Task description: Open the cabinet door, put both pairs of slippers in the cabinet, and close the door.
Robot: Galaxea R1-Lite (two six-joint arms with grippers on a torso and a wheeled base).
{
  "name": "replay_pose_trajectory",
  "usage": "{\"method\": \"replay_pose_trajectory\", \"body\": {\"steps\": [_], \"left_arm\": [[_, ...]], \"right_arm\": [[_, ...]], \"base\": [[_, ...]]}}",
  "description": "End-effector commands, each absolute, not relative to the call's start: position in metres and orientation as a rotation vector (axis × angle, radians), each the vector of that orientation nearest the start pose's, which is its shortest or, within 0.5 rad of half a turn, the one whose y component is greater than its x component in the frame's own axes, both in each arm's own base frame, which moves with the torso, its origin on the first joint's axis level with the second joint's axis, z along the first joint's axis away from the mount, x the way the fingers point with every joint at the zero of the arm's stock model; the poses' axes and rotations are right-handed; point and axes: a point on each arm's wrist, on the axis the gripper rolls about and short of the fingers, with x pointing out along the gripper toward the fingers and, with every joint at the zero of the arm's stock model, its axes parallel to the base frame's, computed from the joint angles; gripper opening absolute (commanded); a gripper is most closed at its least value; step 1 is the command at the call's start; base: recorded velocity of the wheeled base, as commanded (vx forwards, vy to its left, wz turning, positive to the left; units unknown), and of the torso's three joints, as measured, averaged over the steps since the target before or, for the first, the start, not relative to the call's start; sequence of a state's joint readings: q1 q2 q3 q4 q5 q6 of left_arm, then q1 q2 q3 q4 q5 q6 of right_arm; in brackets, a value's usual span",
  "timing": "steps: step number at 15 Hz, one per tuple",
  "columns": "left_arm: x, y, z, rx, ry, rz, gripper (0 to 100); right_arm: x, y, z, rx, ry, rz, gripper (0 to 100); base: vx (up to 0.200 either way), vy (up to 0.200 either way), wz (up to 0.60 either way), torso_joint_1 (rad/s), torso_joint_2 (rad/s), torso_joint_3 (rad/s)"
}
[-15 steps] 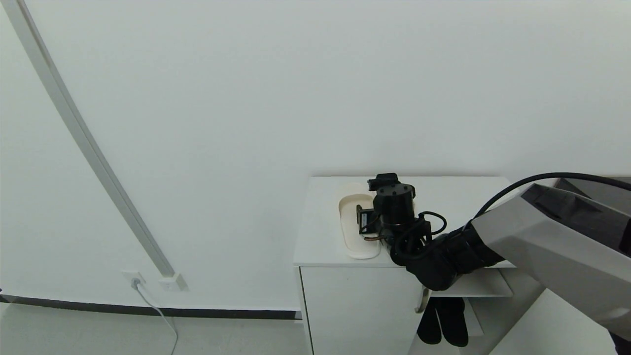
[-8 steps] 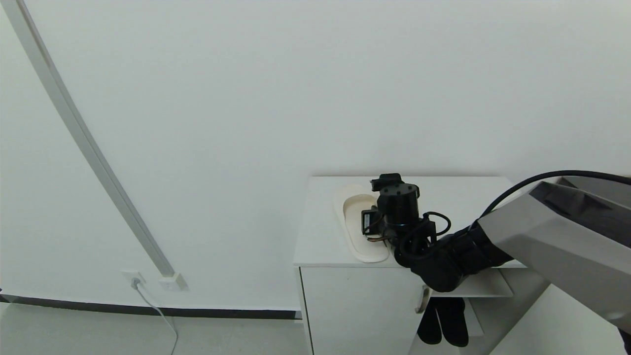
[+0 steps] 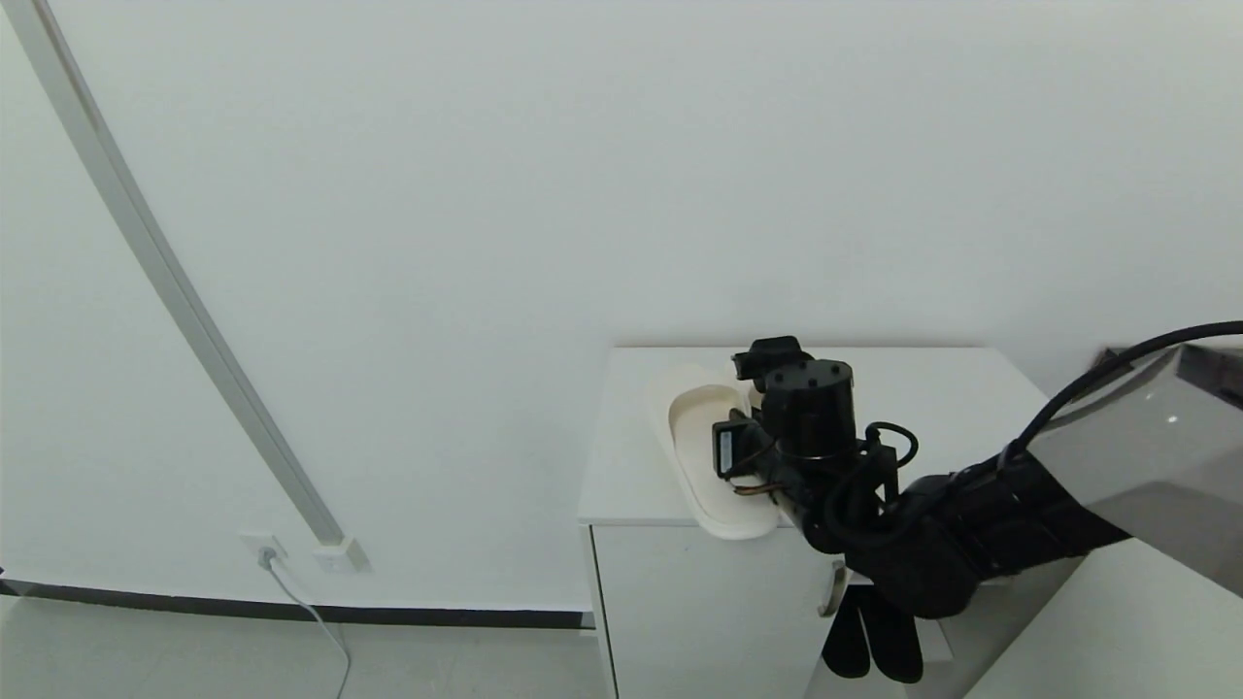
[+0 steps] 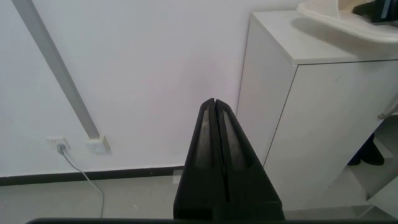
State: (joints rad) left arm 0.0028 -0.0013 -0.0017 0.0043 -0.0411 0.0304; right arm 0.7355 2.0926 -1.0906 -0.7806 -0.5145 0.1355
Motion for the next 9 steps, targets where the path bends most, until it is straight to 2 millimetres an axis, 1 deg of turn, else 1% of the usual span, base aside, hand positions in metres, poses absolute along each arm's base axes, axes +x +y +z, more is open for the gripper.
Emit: {"method": "replay_pose_trajectory", "body": {"steps": [1,2,3,9], "left_arm": [[-0.023,-0.001,0.075,0.031,0.002,-0.038,0],[-0.023,-0.001,0.075,0.031,0.002,-0.038,0],[-0.023,-0.001,0.075,0.031,0.002,-0.038,0],[-0.023,-0.001,0.075,0.031,0.002,-0.038,0]], "right_arm": [[0.258,0.249,0.144,-0.005,0.212,0.275,0],[0.236,0.241,0.138,-0.029,0.233,0.303,0],[0.231,0.239,0.138,-0.027,0.228,0.311,0],[0.231,0.239,0.142,-0.006,0.204,0.307,0]], "base": [[0.000,0.000,0.00,0.000,0.00,0.000],[0.000,0.000,0.00,0.000,0.00,0.000],[0.000,0.000,0.00,0.000,0.00,0.000],[0.000,0.000,0.00,0.000,0.00,0.000]]}}
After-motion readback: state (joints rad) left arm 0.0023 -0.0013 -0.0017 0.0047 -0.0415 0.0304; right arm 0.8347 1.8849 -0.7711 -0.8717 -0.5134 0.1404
